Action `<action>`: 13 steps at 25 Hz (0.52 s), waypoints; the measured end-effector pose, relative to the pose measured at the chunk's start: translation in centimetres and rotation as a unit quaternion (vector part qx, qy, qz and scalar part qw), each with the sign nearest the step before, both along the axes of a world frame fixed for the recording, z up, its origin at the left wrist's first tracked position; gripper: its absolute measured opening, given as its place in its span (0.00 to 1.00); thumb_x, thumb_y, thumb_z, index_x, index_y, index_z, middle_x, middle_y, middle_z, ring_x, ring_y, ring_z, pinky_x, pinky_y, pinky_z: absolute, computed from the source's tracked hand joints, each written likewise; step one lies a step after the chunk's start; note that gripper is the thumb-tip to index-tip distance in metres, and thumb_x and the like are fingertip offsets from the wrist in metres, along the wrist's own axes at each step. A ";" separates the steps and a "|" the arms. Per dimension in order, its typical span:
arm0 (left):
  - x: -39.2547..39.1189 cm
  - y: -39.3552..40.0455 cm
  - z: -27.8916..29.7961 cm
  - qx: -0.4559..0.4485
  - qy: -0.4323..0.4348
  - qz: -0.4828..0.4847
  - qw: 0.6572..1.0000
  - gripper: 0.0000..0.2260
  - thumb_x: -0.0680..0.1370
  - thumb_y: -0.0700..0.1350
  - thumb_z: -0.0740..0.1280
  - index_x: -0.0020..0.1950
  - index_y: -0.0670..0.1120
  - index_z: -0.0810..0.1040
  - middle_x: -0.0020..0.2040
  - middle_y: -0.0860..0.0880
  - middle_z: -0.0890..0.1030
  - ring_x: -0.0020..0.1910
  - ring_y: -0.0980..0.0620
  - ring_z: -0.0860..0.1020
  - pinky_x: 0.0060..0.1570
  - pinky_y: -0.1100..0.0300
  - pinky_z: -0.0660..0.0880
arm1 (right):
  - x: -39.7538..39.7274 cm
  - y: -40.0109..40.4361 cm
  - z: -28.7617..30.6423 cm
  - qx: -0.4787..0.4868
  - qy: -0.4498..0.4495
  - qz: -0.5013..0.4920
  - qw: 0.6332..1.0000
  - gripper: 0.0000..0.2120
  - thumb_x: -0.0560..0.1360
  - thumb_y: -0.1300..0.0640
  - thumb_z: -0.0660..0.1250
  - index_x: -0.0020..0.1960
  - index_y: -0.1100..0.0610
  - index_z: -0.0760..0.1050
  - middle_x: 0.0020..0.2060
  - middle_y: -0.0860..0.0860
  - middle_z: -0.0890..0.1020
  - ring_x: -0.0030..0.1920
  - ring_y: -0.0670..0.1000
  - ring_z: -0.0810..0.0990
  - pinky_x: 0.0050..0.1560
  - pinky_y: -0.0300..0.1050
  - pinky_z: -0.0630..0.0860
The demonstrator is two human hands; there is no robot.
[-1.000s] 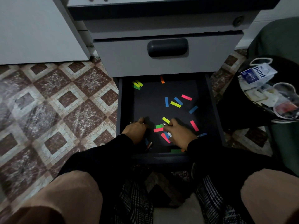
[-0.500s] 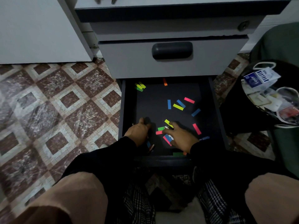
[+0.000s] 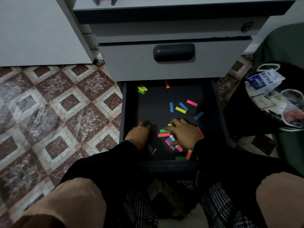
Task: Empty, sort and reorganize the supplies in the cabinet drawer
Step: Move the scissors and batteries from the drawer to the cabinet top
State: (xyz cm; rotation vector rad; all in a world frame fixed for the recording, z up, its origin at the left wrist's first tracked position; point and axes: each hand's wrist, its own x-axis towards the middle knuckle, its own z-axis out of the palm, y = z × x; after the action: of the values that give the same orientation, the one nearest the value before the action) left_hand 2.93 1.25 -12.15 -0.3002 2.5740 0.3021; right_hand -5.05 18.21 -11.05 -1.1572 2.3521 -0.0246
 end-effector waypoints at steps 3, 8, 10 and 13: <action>0.0 0.0 -0.1 0.003 0.001 -0.005 1.000 0.19 0.79 0.40 0.61 0.70 0.46 0.67 0.66 0.40 0.65 0.58 0.38 0.76 0.59 0.49 0.73 | -1.0 0.0 0.2 0.043 -0.020 0.072 0.996 0.40 0.68 0.57 0.74 0.74 0.47 0.58 0.76 0.48 0.54 0.72 0.55 0.57 0.71 0.51 0.59; 0.1 0.0 -0.2 0.001 0.000 0.000 1.000 0.18 0.79 0.41 0.60 0.69 0.45 0.68 0.66 0.40 0.66 0.58 0.39 0.76 0.58 0.49 0.73 | -0.2 0.6 0.1 0.034 -0.006 0.097 0.995 0.27 0.76 0.66 0.60 0.72 0.48 0.63 0.74 0.51 0.57 0.72 0.55 0.60 0.70 0.48 0.62; 0.0 0.0 -0.3 0.001 -0.001 -0.001 1.000 0.17 0.79 0.41 0.60 0.69 0.45 0.67 0.66 0.40 0.65 0.58 0.39 0.76 0.58 0.50 0.73 | 0.1 0.6 0.0 0.026 -0.003 0.098 0.995 0.25 0.77 0.65 0.60 0.72 0.50 0.65 0.73 0.53 0.59 0.71 0.54 0.63 0.70 0.47 0.65; 0.0 0.1 -0.2 0.005 -0.007 -0.001 1.000 0.18 0.79 0.41 0.60 0.70 0.45 0.67 0.67 0.40 0.64 0.59 0.39 0.76 0.59 0.50 0.73 | 0.5 0.4 -0.1 0.017 -0.020 0.087 0.996 0.25 0.76 0.65 0.63 0.71 0.53 0.65 0.72 0.52 0.60 0.68 0.53 0.67 0.69 0.47 0.67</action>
State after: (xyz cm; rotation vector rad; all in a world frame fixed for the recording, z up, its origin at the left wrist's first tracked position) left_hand 2.90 1.33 -12.34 -0.2961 2.5584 0.3107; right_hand -4.54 18.59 -11.17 -1.3283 2.2011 0.0512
